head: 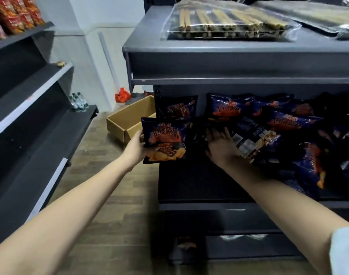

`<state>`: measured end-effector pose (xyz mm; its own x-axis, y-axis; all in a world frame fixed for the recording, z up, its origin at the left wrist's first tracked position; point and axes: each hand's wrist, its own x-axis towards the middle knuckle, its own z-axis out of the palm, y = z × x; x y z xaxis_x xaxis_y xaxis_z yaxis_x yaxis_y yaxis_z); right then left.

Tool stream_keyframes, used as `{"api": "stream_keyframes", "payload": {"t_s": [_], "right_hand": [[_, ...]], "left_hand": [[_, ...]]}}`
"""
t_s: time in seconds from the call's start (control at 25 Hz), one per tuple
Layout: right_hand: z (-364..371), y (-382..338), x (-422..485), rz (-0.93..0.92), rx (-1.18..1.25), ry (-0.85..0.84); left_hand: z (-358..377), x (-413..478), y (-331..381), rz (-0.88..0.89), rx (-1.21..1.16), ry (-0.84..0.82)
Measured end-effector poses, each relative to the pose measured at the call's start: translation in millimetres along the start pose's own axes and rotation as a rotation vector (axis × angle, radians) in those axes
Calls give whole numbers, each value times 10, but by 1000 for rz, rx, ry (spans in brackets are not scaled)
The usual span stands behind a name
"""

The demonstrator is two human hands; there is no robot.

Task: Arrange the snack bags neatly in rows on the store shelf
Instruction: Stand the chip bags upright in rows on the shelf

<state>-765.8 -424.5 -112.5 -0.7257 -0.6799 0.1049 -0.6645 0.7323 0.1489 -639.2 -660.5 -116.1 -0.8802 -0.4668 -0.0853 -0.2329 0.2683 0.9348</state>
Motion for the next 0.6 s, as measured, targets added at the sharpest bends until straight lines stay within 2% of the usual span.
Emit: {"api": "stream_keyframes", "payload": {"t_s": [0.12, 0.28, 0.44, 0.6], "right_hand": [[-81, 127, 24, 55, 221, 126], [-359, 186, 77, 226, 616, 407], [-675, 275, 108, 366, 1070, 358], [-790, 416, -75, 348, 1181, 468]], "left_hand": [[-5, -59, -53, -7, -4, 12], [84, -13, -58, -7, 45, -9], [188, 44, 25, -52, 35, -15], [275, 179, 56, -30, 124, 48]]}}
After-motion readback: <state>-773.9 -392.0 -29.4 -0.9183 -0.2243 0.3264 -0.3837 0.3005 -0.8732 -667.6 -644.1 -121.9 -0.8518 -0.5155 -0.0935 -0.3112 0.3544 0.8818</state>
